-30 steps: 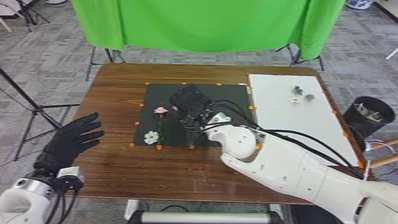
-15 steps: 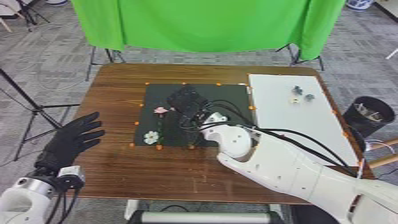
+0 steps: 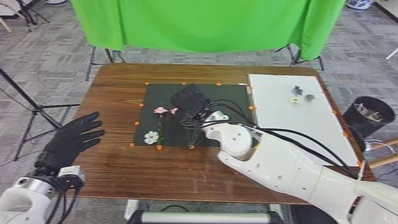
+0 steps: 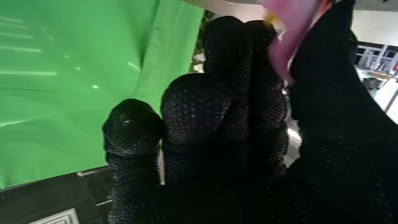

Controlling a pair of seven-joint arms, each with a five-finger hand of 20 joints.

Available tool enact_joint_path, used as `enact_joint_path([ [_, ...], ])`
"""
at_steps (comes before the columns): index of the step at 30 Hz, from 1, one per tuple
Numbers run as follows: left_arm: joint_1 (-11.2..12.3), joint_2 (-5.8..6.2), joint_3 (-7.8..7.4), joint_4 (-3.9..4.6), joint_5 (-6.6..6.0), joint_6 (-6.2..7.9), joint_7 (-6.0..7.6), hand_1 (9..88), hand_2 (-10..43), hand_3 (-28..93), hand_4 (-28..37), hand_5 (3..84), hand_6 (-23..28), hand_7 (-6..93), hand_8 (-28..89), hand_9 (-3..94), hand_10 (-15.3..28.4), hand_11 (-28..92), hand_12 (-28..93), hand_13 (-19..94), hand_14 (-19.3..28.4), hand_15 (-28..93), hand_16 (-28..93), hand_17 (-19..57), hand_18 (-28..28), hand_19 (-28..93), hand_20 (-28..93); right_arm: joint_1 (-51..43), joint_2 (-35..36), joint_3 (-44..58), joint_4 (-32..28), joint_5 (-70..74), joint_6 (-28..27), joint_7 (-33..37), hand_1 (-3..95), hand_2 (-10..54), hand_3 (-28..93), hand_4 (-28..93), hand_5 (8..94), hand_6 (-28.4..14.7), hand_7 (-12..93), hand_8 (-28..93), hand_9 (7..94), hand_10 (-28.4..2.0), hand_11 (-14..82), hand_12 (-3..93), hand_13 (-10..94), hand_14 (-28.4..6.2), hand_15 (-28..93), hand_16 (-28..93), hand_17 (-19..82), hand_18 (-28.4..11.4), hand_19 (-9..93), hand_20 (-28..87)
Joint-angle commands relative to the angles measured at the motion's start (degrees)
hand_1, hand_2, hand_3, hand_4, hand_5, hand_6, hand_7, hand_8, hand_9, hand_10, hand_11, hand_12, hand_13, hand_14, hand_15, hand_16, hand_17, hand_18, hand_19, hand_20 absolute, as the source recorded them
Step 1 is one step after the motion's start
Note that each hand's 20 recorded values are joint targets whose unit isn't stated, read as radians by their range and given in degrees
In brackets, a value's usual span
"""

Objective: Arrange flowers

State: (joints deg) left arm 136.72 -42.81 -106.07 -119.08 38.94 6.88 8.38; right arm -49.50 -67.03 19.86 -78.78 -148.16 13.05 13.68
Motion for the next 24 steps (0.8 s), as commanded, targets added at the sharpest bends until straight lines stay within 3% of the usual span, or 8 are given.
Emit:
enact_joint_path([
  [1, 0.2, -0.07, 0.16, 0.12, -0.06, 0.23, 0.15, 25.0, 1.5, 70, -26.7, 30.5, 4.4, 19.0, -11, 26.0, 12.9, 22, 14, 21, 16.7, 33, -2, -9.4, 22.8, 46, 6, 0.1, -0.3, 1.3, -0.7, -0.9, -2.1, 0.2, 28.4, -9.5, 84, -28, 64.9, 4.1, 42, -5, 77.3, -6.1, 33.8, 25.5, 73, -2.3, 72, 30, 39, -19.6, 93, 49],
  [4, 0.5, -0.14, -0.06, -0.01, -0.03, 0.21, 0.12, 24.9, 1.5, 70, -26.8, 30.5, 4.4, 19.0, -11, 25.9, 12.9, 22, 14, 21, 16.7, 33, -2, -9.4, 22.8, 46, 6, -1.0, 0.2, 3.4, -2.4, -1.0, -5.1, -0.8, 25.7, -9.5, 85, -28, 64.4, 4.5, 42, -17, 76.1, -6.1, 34.3, 24.9, 73, -2.3, 72, 30, 38, -19.7, 92, 50],
  [8, 1.5, -0.27, -0.52, -0.25, -0.10, 0.48, 0.35, 24.9, 1.4, 70, -26.8, 30.5, 4.4, 19.0, -11, 25.9, 12.8, 22, 14, 21, 16.7, 33, -2, -9.5, 22.8, 46, 6, -5.1, 1.0, 10.9, -7.0, 0.2, -9.0, -3.4, 22.3, -9.5, 84, -28, 61.8, 3.8, 43, -19, 73.5, -6.7, 34.8, 25.2, 70, -3.0, 73, 30, 37, -20.1, 92, 50],
  [10, 2.1, -0.39, -1.02, -0.44, -0.14, 0.47, 0.34, 24.8, 1.4, 70, -26.9, 30.5, 4.4, 19.0, -11, 25.9, 12.8, 22, 14, 21, 16.6, 33, -2, -9.4, 22.7, 46, 6, -6.8, 1.4, 15.5, -10.5, 5.8, -13.8, -4.1, 19.4, -9.5, 83, -28, 59.5, 2.5, 42, -19, 70.6, -7.2, 35.5, 25.5, 69, -3.8, 74, 30, 37, -20.3, 92, 51],
  [16, 2.4, -0.59, -1.14, -0.45, -0.17, 0.41, 0.51, 24.9, 1.4, 70, -27.0, 30.5, 4.4, 19.0, -11, 26.0, 12.8, 22, 14, 21, 16.6, 33, -1, -9.4, 22.8, 46, 6, -9.3, 6.9, 23.5, -15.4, 11.0, -11.2, -2.8, 13.6, -9.5, 83, -28, 47.2, -2.7, 37, -16, 56.8, -11.5, 34.9, 24.7, 62, -7.3, 76, 29, 35, -21.2, 91, 51],
  [20, 2.6, -0.74, -1.42, -0.42, -0.11, 0.31, 0.43, 24.9, 1.4, 70, -27.0, 30.5, 4.4, 19.0, -11, 26.0, 12.9, 22, 14, 21, 16.7, 33, -1, -9.4, 22.8, 46, 6, -10.2, 14.2, 26.3, -16.1, 11.2, -11.6, 1.4, 15.5, -9.4, 84, -28, 42.2, -4.4, 35, -15, 50.5, -12.7, 34.0, 23.9, 59, -8.0, 77, 27, 35, -21.0, 91, 50],
  [24, 3.4, -0.73, -1.87, -0.68, -0.27, 0.55, 0.67, 24.9, 1.4, 70, -26.9, 30.5, 4.4, 19.0, -11, 26.0, 12.9, 22, 14, 21, 16.6, 33, -1, -9.4, 22.7, 46, 6, -10.7, 20.5, 27.8, -15.3, 13.0, -17.7, 8.5, 17.2, -9.5, 87, -27, 29.5, -8.0, 29, -12, 35.7, -15.6, 29.8, 23.3, 52, -9.1, 77, 25, 33, -20.9, 91, 49],
])
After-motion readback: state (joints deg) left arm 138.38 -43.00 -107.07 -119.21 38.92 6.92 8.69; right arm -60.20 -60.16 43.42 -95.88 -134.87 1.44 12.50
